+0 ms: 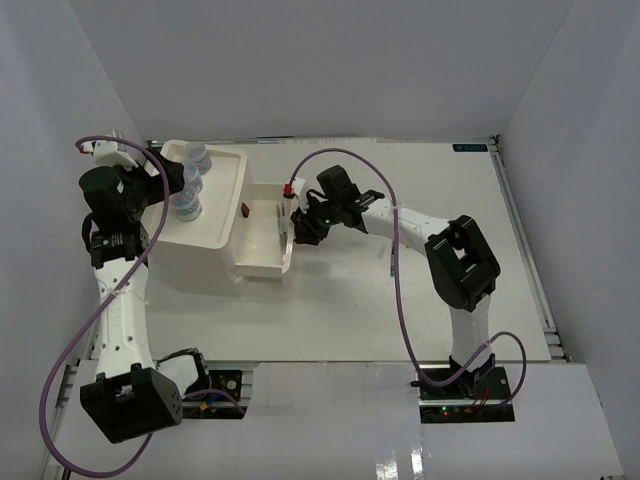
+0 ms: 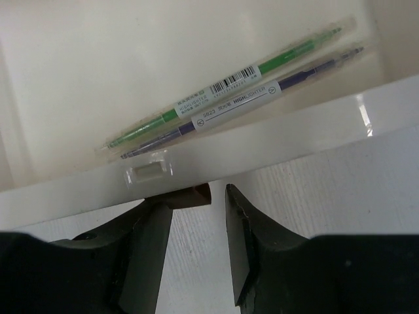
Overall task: Sort the stationery into containers
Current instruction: Close the drawer in the storage box.
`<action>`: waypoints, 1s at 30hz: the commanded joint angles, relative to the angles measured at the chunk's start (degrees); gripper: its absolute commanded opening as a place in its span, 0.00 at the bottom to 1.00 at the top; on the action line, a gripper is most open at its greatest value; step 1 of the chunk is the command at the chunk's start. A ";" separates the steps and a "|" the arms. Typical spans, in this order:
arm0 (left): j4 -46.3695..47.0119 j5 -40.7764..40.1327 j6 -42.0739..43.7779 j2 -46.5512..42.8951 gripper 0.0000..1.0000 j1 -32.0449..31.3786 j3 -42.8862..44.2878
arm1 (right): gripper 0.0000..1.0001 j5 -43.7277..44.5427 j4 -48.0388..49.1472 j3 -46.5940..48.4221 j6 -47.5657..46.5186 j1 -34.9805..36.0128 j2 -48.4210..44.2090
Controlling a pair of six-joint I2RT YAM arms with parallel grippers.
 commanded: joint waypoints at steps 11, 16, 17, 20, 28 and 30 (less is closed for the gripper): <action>0.71 2.24 -1.22 0.14 0.98 0.34 -0.56 | 0.44 -7.11 8.28 14.12 0.00 3.09 5.75; 1.33 3.74 -1.75 0.22 0.98 0.34 -1.18 | 0.44 -8.08 10.74 17.02 1.76 4.05 8.03; 1.33 3.39 -1.75 0.05 0.98 0.42 -1.26 | 0.44 -8.60 12.48 17.46 2.29 4.23 8.39; 1.42 3.56 -1.93 0.05 0.98 0.42 -1.35 | 0.44 -10.01 13.81 19.83 3.52 4.84 10.23; 1.94 4.97 -2.37 0.31 0.98 0.34 -1.53 | 0.44 -11.95 18.38 25.28 6.24 7.21 15.24; 1.94 5.06 -2.46 0.31 0.98 0.34 -1.53 | 0.44 -12.39 18.91 26.34 6.86 7.74 16.55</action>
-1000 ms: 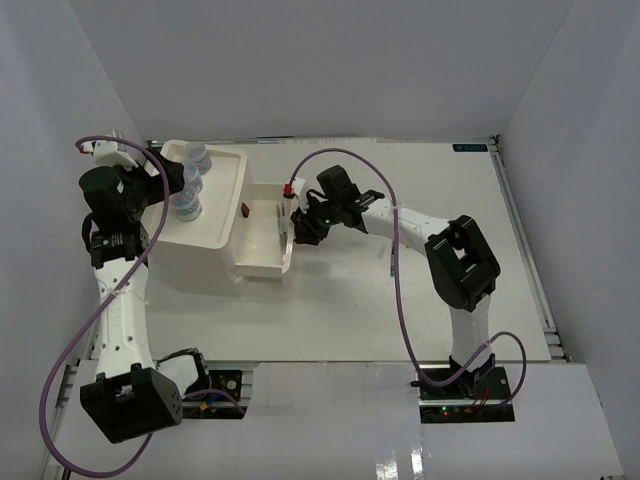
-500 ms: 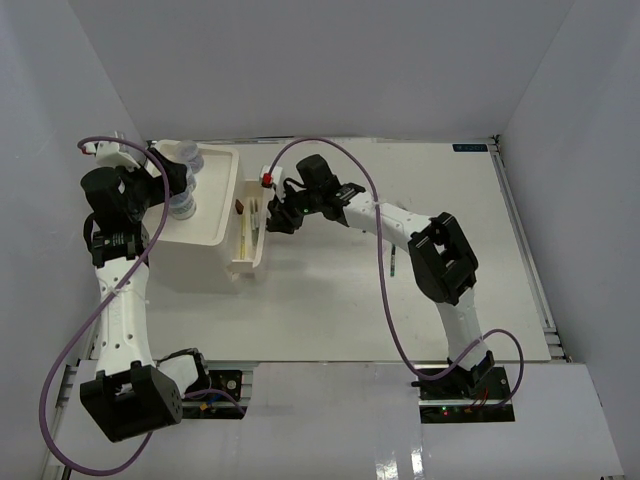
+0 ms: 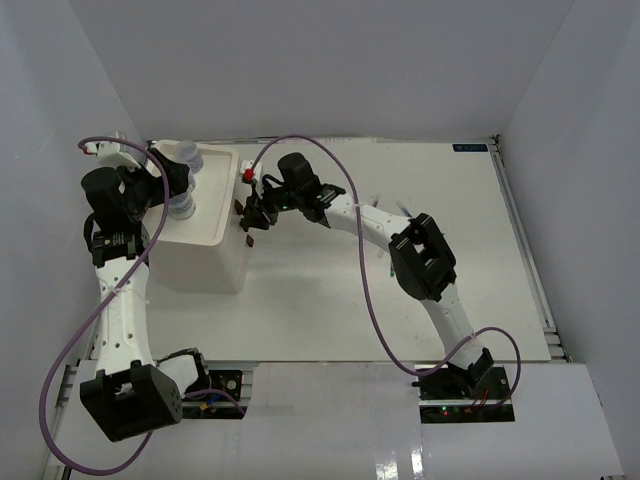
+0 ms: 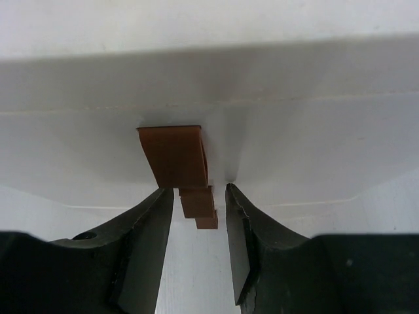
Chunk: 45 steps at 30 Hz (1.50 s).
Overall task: Sort the stationery into containers
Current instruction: Close the drawer in the storage box, then pick up the pen from the center of the board.
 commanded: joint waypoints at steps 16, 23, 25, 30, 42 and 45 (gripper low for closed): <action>0.37 -0.17 0.59 -1.07 0.98 0.42 -0.04 | 0.46 17.13 6.22 -20.45 -3.11 0.82 -22.30; -0.60 -2.19 1.91 -2.21 0.98 0.42 0.66 | 0.68 43.49 5.52 -39.08 6.36 0.02 -39.96; -1.65 -2.63 2.61 -2.56 0.98 0.16 2.23 | 0.87 52.87 5.17 -45.41 11.10 -0.41 -46.38; -7.10 -1.94 1.82 -3.35 0.98 -0.81 7.34 | 0.93 58.99 -1.94 -54.93 21.75 -6.03 -60.00; -17.91 9.22 -2.04 -4.85 0.98 -2.56 18.94 | 1.00 58.03 -12.75 -68.49 34.07 -19.22 -66.89; -18.26 12.92 -3.71 -3.89 0.98 -4.40 20.08 | 0.81 57.23 -14.43 -66.81 34.51 -20.45 -61.26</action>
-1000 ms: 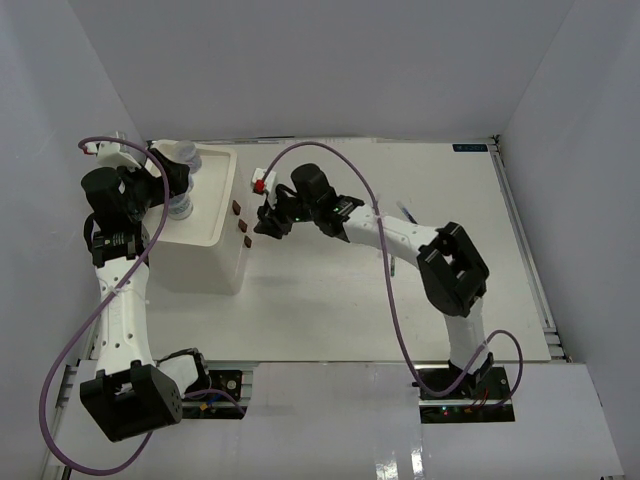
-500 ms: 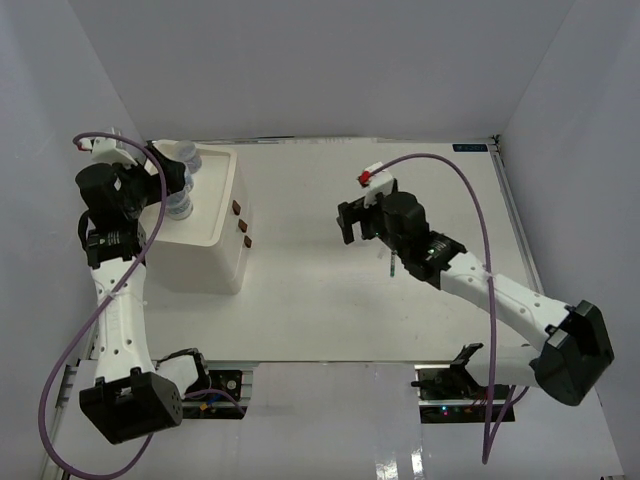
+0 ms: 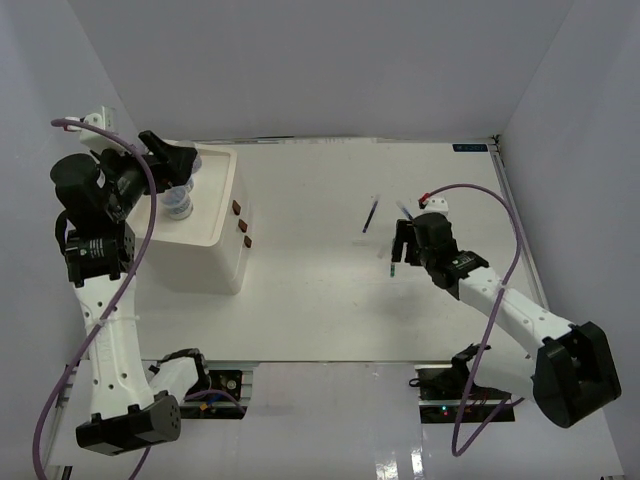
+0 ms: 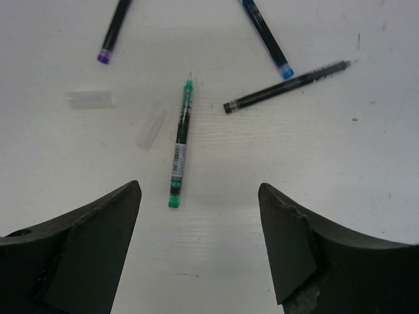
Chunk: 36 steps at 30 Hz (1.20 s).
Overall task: Sort the stationery into containers
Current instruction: Pick up the pen from the center of the board.
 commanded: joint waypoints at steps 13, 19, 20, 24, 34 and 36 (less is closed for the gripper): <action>-3.01 -7.61 -3.14 6.61 0.98 -25.01 3.53 | 0.56 -3.94 0.68 7.60 5.17 -1.35 19.48; -2.22 -14.64 -2.87 11.80 0.98 -34.16 3.27 | 0.54 -4.20 1.30 10.14 6.57 -1.35 25.19; -2.05 -15.44 -2.69 12.33 0.98 -35.05 3.09 | 0.53 -4.47 1.47 10.23 6.75 -1.35 26.33; -0.99 -17.29 -2.69 13.91 0.98 -38.12 1.16 | 0.50 -2.28 1.83 10.76 7.89 -1.27 28.53; 1.21 -20.37 -3.31 17.78 0.98 -44.10 -2.45 | 0.26 0.45 1.30 8.92 8.86 -1.35 28.89; 1.38 -21.86 -2.52 19.36 0.98 -46.38 -2.45 | 0.20 0.63 1.30 7.78 8.69 -1.27 27.32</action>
